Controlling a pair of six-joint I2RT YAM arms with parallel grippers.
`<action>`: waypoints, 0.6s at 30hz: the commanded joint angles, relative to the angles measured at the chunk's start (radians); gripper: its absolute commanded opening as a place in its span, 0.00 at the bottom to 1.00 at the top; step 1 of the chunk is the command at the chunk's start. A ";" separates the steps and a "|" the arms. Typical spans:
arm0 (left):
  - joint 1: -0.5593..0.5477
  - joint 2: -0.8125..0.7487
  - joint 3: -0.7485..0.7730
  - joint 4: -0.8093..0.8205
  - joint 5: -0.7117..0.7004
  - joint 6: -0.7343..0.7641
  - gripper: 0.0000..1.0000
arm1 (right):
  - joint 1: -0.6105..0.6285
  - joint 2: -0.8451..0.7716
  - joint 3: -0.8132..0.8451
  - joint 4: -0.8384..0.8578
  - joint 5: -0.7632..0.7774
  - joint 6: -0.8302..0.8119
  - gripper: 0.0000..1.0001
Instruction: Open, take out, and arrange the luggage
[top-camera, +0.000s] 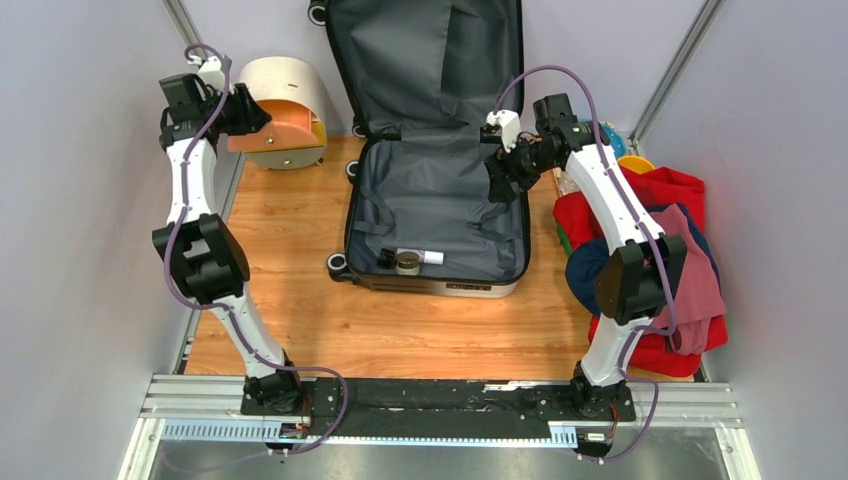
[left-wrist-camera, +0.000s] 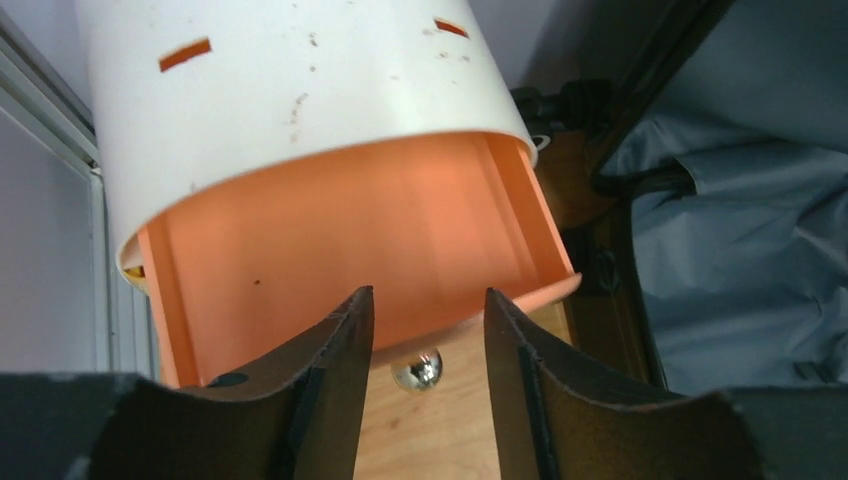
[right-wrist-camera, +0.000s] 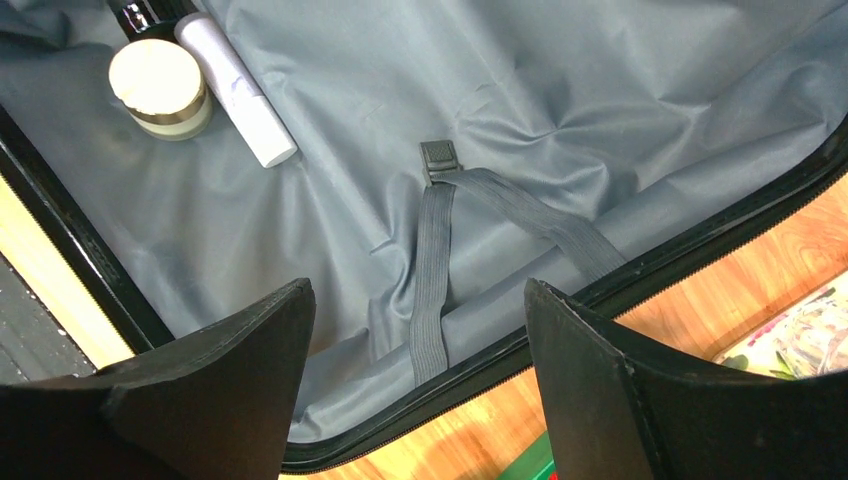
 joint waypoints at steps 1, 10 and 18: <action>0.013 -0.119 -0.030 0.013 0.072 -0.020 0.55 | 0.000 0.019 0.059 -0.011 -0.070 0.016 0.80; 0.015 -0.092 0.132 -0.045 0.113 0.029 0.62 | 0.027 0.047 0.056 -0.033 -0.144 0.012 0.79; 0.038 -0.056 0.125 -0.178 0.347 0.302 0.68 | 0.032 0.032 0.041 -0.039 -0.130 0.001 0.79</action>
